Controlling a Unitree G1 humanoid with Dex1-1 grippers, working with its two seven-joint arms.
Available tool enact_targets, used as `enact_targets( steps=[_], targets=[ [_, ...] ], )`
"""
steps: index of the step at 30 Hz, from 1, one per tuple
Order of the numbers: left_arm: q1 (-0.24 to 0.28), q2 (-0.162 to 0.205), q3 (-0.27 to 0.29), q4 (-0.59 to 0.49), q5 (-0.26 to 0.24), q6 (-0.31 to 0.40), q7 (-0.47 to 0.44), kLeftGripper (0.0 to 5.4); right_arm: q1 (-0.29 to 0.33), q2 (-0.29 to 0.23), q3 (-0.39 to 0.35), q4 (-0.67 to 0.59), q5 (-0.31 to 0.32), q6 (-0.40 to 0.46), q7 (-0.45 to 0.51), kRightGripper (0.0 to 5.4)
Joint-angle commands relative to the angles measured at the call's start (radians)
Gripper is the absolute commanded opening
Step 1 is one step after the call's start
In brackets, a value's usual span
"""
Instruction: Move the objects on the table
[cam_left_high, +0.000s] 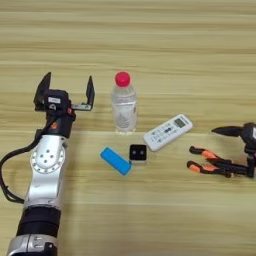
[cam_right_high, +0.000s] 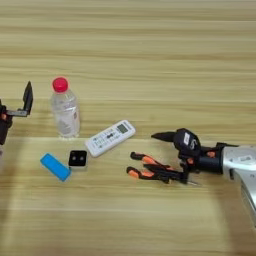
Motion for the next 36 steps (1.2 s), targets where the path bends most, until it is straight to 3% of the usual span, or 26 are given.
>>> enact_targets(
  steps=[1, 6, 12, 18, 25, 33, 36],
  targets=[
    [-0.011, 0.007, -0.002, 0.013, -0.003, -0.012, -0.005, 5.4, -0.033, -0.012, -0.069, -0.091, 0.091, 0.055, -0.011, 4.78],
    [-0.017, 0.008, -0.001, 0.029, -0.004, -0.021, -0.007, 5.4, -0.07, 0.055, -0.137, -0.173, 0.202, 0.122, -0.117, 5.36],
    [-0.022, 0.011, 0.0, 0.044, -0.008, -0.031, -0.011, 5.4, -0.146, 0.204, -0.214, -0.129, 0.188, 0.09, -0.39, 5.36],
    [-0.027, 0.018, 0.002, 0.059, -0.016, -0.04, -0.016, 5.4, -0.21, 0.294, -0.232, -0.003, 0.054, -0.056, -0.587, 5.36],
    [-0.036, 0.022, 0.007, 0.078, -0.023, -0.05, -0.022, 5.4, -0.253, 0.364, -0.218, 0.247, -0.097, -0.258, -0.727, 5.36],
    [-0.037, 0.025, 0.011, 0.082, -0.026, -0.053, -0.027, 5.4, -0.316, 0.411, -0.254, 0.505, -0.143, -0.424, -0.86, 5.36],
    [-0.035, 0.027, 0.013, 0.079, -0.028, -0.051, -0.031, 5.4, -0.335, 0.413, -0.265, 0.591, -0.171, -0.546, -0.911, 5.36]
  ],
)
